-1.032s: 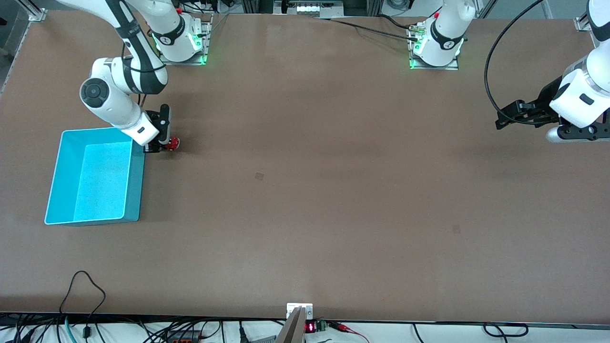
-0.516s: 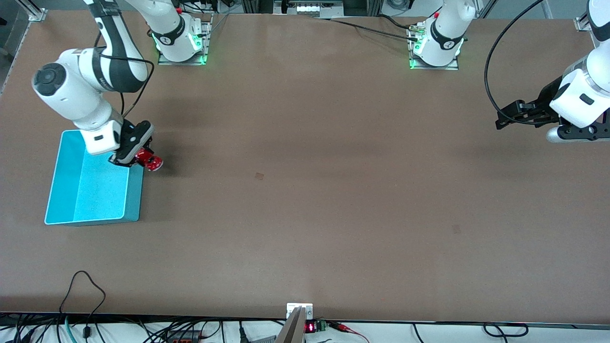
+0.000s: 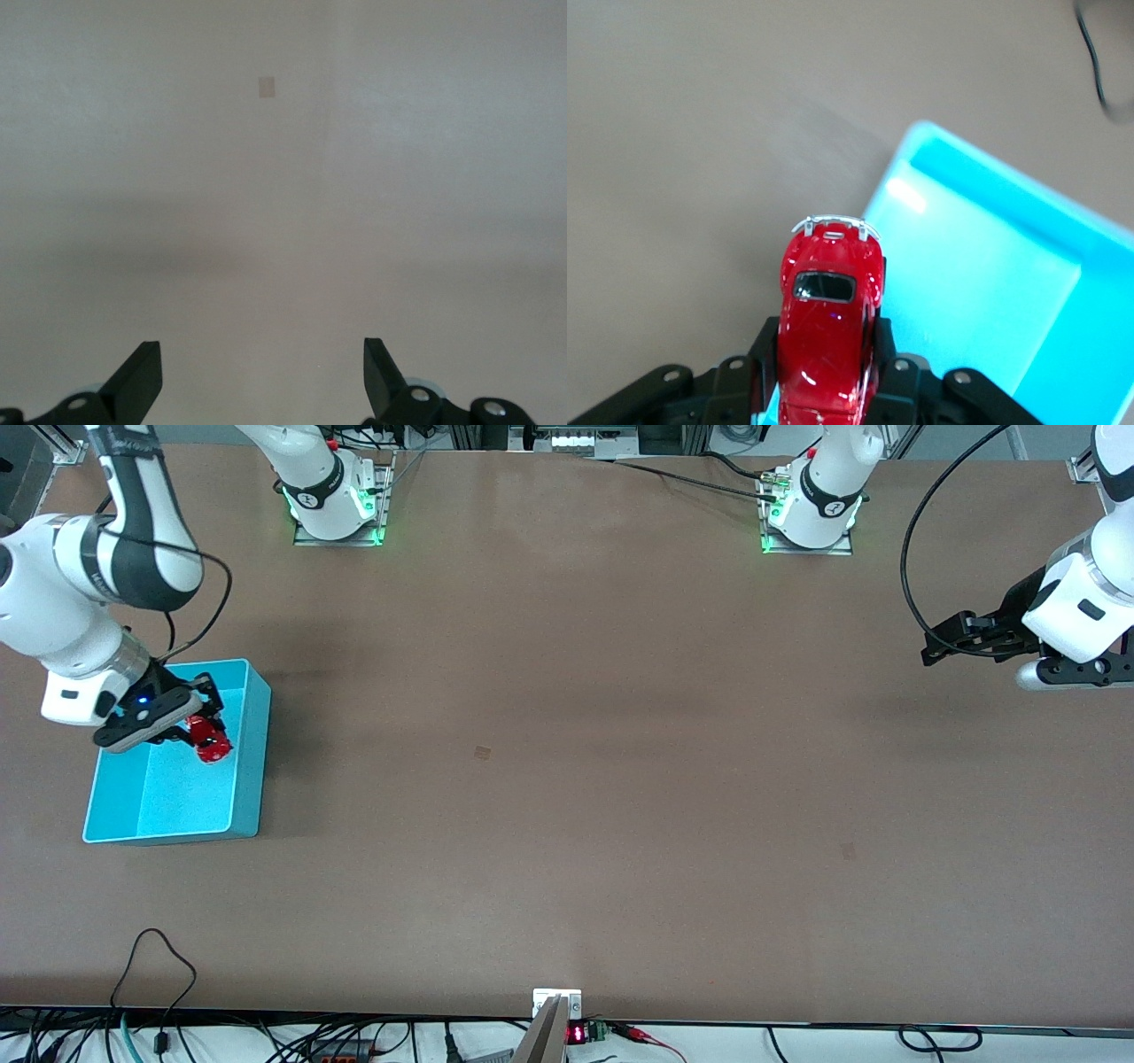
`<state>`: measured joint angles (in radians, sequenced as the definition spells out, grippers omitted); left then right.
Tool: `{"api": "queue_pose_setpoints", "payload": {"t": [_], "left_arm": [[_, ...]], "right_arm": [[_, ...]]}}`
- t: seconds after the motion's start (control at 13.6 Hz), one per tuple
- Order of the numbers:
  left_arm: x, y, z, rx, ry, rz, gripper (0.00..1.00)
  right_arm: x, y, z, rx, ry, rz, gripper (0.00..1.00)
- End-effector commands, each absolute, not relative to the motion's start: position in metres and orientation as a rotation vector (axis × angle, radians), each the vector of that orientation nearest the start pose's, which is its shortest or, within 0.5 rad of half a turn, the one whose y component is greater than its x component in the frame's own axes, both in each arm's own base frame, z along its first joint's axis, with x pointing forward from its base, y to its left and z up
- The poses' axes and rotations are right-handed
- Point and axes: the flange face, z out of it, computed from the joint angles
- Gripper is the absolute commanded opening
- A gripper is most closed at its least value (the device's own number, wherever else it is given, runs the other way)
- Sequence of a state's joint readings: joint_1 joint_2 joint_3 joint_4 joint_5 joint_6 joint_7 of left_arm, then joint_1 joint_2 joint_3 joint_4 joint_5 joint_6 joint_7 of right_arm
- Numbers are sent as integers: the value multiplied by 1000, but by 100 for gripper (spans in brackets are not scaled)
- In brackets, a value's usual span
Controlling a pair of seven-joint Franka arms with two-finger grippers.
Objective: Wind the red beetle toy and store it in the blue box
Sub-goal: 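Lift the car with the right gripper over the blue box, then lower the car into the blue box and open the right gripper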
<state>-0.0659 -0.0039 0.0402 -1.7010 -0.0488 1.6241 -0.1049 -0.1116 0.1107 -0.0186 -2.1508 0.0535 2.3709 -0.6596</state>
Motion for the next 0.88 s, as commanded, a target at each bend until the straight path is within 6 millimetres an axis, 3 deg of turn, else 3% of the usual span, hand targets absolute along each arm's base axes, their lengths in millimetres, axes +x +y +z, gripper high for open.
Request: {"api": "queue_pose_setpoints", "payload": {"t": [0.0,0.15,0.29,0.52,0.81], "left_arm": [[551,-19,577,-3184,-98,126,100],[551,-19,577,-3184,-101,126,100],[551,-18,577,-3184,-103,131,100],[550,-20,576,-3183,-98,139,100],[550,-19,576,-3183,-100,139,100]], "right_arm": [[566,-100,347,-3110,-376,-142,2],[577,-131,334,-3114,-183,-73,2],[591,-154,321,-3113,-132,-33,2],[605,-161,289,-3083,-117,104,3],[609,-163,247,-3062,-79,191,3]]}}
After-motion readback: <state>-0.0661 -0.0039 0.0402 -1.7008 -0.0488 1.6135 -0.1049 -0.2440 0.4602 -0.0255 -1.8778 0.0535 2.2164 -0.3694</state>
